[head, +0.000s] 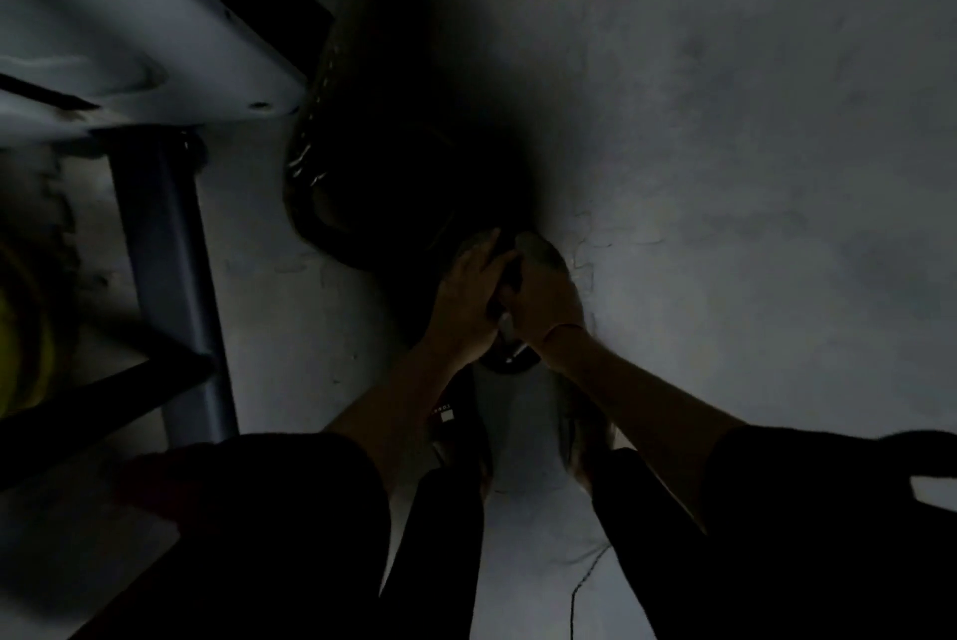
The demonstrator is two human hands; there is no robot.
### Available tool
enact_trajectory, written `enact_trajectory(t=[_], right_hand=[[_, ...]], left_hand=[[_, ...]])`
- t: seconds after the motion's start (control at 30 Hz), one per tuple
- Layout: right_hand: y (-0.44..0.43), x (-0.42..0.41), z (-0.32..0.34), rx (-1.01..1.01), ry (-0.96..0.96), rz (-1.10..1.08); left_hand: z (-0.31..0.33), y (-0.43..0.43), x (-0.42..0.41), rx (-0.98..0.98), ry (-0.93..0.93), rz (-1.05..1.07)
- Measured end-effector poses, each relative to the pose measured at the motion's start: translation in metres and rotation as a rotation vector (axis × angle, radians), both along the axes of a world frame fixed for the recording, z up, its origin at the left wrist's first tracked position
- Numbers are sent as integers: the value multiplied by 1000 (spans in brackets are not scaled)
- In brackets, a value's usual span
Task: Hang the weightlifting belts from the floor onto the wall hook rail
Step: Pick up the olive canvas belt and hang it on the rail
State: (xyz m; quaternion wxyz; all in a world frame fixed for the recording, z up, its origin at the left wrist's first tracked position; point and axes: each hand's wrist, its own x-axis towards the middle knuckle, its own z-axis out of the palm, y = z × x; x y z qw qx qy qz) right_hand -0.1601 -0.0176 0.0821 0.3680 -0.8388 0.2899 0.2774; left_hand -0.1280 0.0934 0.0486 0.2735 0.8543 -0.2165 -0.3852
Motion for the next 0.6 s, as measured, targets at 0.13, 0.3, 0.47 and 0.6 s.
enact_trajectory(t=[0.13, 0.3, 0.47, 0.6], right_hand=[[-40, 17, 91, -56, 12, 83], [-78, 33, 207, -128, 10, 298], [-113, 52, 337, -238, -55, 503], [-137, 60, 432, -318, -179, 571]], left_hand=[[87, -29, 25, -47, -37, -40], [202, -60, 62, -42, -241, -248], [327, -89, 79, -126, -83, -205], [420, -104, 77, -252, -34, -44]])
